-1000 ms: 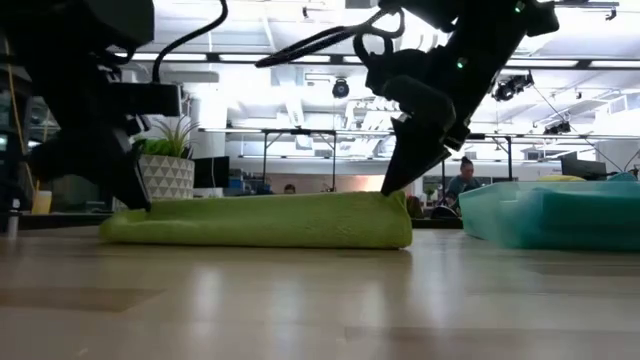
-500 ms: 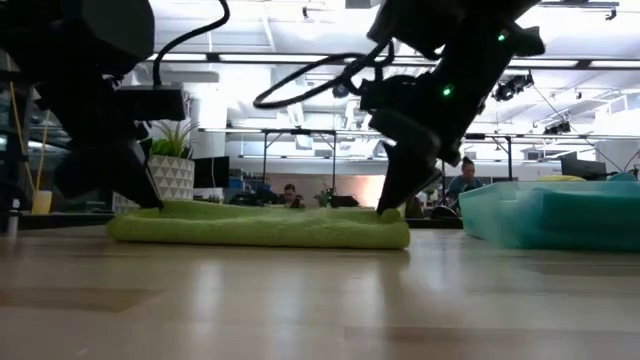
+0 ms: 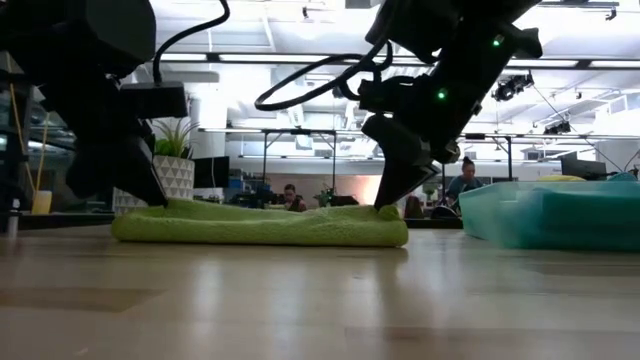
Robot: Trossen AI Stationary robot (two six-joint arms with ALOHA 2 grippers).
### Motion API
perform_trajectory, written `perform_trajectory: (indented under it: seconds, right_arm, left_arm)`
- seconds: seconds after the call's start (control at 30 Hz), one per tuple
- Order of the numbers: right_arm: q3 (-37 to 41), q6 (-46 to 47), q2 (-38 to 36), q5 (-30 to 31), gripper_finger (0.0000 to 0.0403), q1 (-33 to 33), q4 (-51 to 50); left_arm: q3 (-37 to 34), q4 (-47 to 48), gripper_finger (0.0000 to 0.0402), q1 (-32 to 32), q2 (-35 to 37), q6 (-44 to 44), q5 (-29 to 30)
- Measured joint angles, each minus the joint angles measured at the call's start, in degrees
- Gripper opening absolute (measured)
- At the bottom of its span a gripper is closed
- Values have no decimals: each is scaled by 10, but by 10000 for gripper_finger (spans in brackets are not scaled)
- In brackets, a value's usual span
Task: Fold microfiber towels
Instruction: Fold the green microfiber cloth
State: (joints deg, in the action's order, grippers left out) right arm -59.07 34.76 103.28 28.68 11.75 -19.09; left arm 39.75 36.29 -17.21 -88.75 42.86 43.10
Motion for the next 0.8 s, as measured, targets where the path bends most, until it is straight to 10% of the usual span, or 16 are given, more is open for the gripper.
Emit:
perform_trajectory:
  seconds: [0.2,0.5,0.8]
  right_arm:
    - [0,-3,0,9,23,-8,1]
    - [0,-59,-30,38,162,-24,-20]
    - [-1,28,-96,-119,206,-24,-116]
  left_arm:
    - [0,5,78,1,0,-15,14]
    - [1,31,158,3,63,-61,5]
    - [-53,-76,163,5,177,-90,-162]
